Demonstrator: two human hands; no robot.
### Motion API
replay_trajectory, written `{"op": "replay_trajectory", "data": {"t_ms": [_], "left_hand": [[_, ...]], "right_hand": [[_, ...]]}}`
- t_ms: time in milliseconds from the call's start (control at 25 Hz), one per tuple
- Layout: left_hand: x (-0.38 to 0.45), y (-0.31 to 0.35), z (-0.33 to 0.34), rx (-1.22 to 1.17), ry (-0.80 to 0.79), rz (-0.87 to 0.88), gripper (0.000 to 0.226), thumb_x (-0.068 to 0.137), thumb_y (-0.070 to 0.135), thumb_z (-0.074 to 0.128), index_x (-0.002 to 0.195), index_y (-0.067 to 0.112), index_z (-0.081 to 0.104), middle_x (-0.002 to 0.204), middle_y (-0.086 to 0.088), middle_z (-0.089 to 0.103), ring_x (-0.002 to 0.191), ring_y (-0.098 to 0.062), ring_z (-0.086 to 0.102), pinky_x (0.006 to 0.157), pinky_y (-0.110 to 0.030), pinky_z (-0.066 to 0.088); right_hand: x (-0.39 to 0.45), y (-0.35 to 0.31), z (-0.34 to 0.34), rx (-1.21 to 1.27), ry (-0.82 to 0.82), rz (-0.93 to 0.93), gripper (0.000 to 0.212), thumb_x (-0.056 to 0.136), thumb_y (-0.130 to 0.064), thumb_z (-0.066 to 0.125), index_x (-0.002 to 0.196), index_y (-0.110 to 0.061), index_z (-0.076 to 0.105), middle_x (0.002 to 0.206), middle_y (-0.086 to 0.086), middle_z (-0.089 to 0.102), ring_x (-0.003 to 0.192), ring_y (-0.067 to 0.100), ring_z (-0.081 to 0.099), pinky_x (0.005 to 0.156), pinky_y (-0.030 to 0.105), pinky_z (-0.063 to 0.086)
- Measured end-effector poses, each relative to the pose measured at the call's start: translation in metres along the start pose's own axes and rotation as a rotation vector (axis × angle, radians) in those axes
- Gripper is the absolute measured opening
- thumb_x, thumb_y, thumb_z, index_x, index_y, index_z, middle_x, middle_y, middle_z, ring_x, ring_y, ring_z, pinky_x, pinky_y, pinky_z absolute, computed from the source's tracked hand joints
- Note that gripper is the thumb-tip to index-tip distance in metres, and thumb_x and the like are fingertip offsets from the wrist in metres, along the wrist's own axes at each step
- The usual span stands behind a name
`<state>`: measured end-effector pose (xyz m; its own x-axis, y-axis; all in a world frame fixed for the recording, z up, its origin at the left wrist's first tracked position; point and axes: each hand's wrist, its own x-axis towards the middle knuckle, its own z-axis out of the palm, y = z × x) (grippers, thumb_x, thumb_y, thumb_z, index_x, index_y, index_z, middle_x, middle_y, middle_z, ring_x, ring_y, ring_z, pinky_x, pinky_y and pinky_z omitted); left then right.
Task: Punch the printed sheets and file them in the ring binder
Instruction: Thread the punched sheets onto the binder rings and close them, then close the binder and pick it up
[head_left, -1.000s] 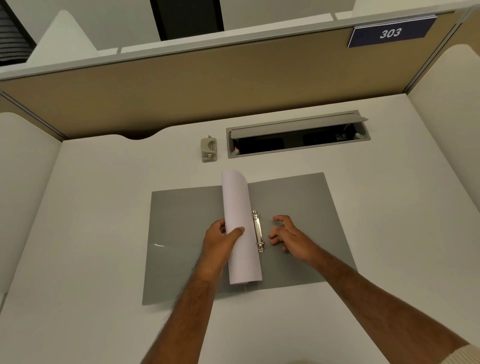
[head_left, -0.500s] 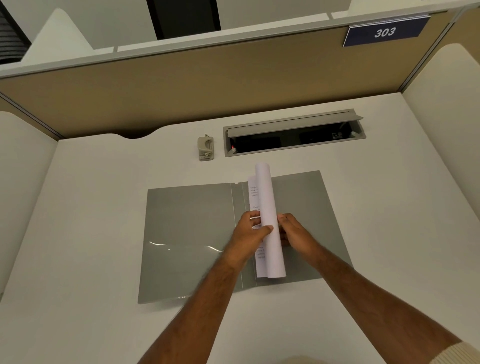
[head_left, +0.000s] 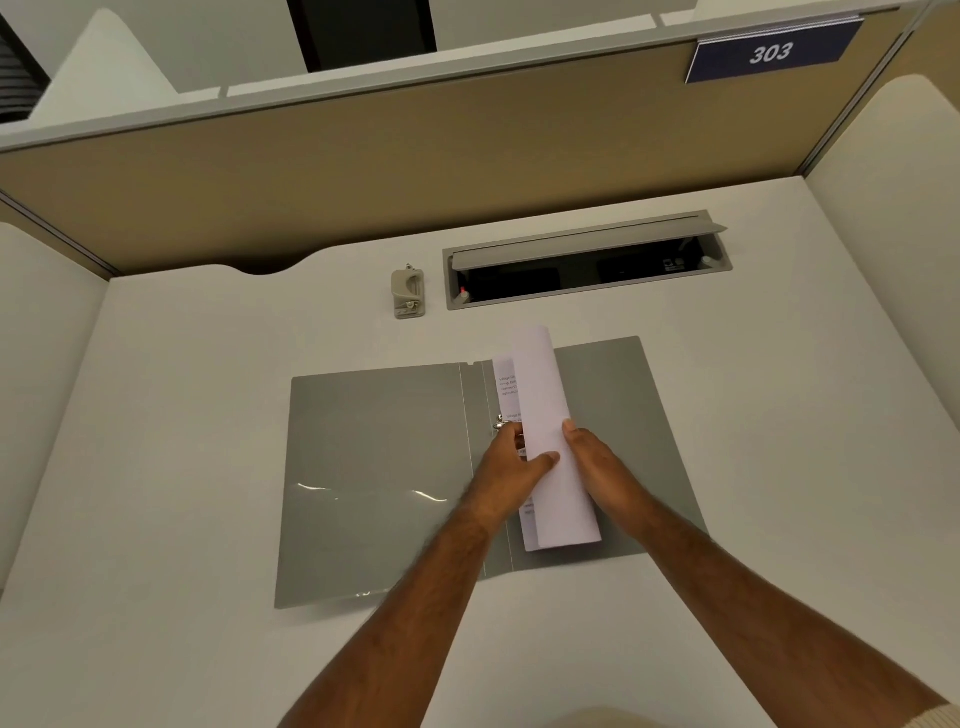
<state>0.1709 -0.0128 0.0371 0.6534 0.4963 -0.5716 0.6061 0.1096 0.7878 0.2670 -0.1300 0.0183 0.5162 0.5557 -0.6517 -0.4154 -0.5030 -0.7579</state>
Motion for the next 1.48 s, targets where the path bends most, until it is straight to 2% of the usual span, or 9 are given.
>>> {"op": "replay_trajectory", "data": {"t_ms": [200,400,680,880,960,1120,1240,1360,1480], "left_hand": [[0.003,0.002,-0.001,0.027,-0.061,-0.049,0.065,0.086,0.057,0.072,0.137,0.023,0.048,0.143,0.001,0.057,0.120,-0.016,0.061,0.097,-0.038,0.056],[-0.004,0.003,-0.004,0.018,-0.108,-0.040,0.070,0.082,0.075,0.062,0.127,0.023,0.056,0.138,0.004,0.060,0.116,-0.010,0.062,0.087,-0.031,0.060],[-0.020,-0.008,-0.020,-0.017,-0.056,0.003,0.035,0.095,0.042,0.068,0.122,0.021,0.060,0.131,0.005,0.061,0.109,-0.012,0.066,0.081,-0.026,0.062],[-0.032,-0.022,-0.054,-0.078,0.126,0.003,0.021,0.097,0.031,0.067,0.116,0.023,0.064,0.122,0.006,0.067,0.105,-0.015,0.070,0.076,-0.030,0.063],[-0.034,-0.032,-0.079,-0.083,0.217,0.005,0.021,0.097,0.028,0.068,0.117,0.021,0.066,0.121,0.001,0.068,0.104,-0.018,0.070,0.075,-0.031,0.063],[-0.041,-0.050,-0.131,-0.104,0.420,0.032,0.020,0.095,0.019,0.071,0.114,0.013,0.067,0.116,-0.009,0.070,0.091,-0.022,0.070,0.060,-0.026,0.060],[-0.049,-0.070,-0.176,0.024,0.560,0.049,0.024,0.092,0.025,0.074,0.113,0.017,0.065,0.116,-0.004,0.068,0.104,-0.023,0.067,0.077,-0.028,0.055],[-0.058,-0.092,-0.213,0.281,0.710,-0.061,0.044,0.088,0.037,0.077,0.126,0.021,0.060,0.134,-0.006,0.060,0.127,-0.033,0.055,0.105,-0.049,0.045],[-0.068,-0.106,-0.229,0.310,0.734,-0.201,0.070,0.088,0.040,0.077,0.146,0.014,0.046,0.150,-0.014,0.047,0.135,-0.040,0.047,0.112,-0.056,0.038]], "right_hand": [[-0.002,-0.001,-0.012,0.072,0.021,-0.042,0.046,0.105,-0.048,0.029,0.126,-0.019,0.058,0.107,0.004,0.073,0.082,0.012,0.075,0.062,0.021,0.058],[-0.013,-0.001,-0.039,0.086,0.054,-0.085,0.046,0.104,-0.051,0.023,0.123,-0.032,0.060,0.109,-0.005,0.074,0.089,0.007,0.074,0.067,0.021,0.058],[-0.024,0.011,-0.071,-0.168,0.236,-0.098,0.056,0.091,-0.071,0.025,0.105,-0.031,0.061,0.097,0.000,0.068,0.083,0.024,0.069,0.069,0.031,0.050],[-0.034,0.015,-0.079,-0.415,0.470,-0.198,0.051,0.104,-0.046,0.034,0.098,-0.001,0.059,0.095,0.015,0.055,0.086,0.028,0.048,0.084,0.046,0.044],[-0.032,0.026,-0.087,-0.530,0.554,-0.164,0.057,0.100,-0.059,0.031,0.105,-0.010,0.059,0.109,0.017,0.059,0.096,0.032,0.053,0.089,0.048,0.043],[-0.030,0.046,-0.098,-0.655,0.618,-0.048,0.049,0.100,-0.051,0.040,0.131,-0.016,0.055,0.135,0.015,0.052,0.122,0.038,0.050,0.104,0.056,0.034],[-0.034,0.052,-0.101,-0.673,0.655,-0.045,0.044,0.099,-0.050,0.044,0.121,-0.015,0.058,0.125,0.015,0.056,0.113,0.037,0.053,0.100,0.054,0.036],[-0.037,0.061,-0.103,-0.679,0.656,-0.029,0.041,0.100,-0.049,0.044,0.113,-0.014,0.060,0.117,0.015,0.057,0.107,0.036,0.055,0.098,0.054,0.037],[-0.041,0.065,-0.101,-0.676,0.653,-0.041,0.041,0.100,-0.049,0.043,0.110,-0.013,0.061,0.112,0.014,0.058,0.102,0.035,0.055,0.097,0.052,0.037]]}}
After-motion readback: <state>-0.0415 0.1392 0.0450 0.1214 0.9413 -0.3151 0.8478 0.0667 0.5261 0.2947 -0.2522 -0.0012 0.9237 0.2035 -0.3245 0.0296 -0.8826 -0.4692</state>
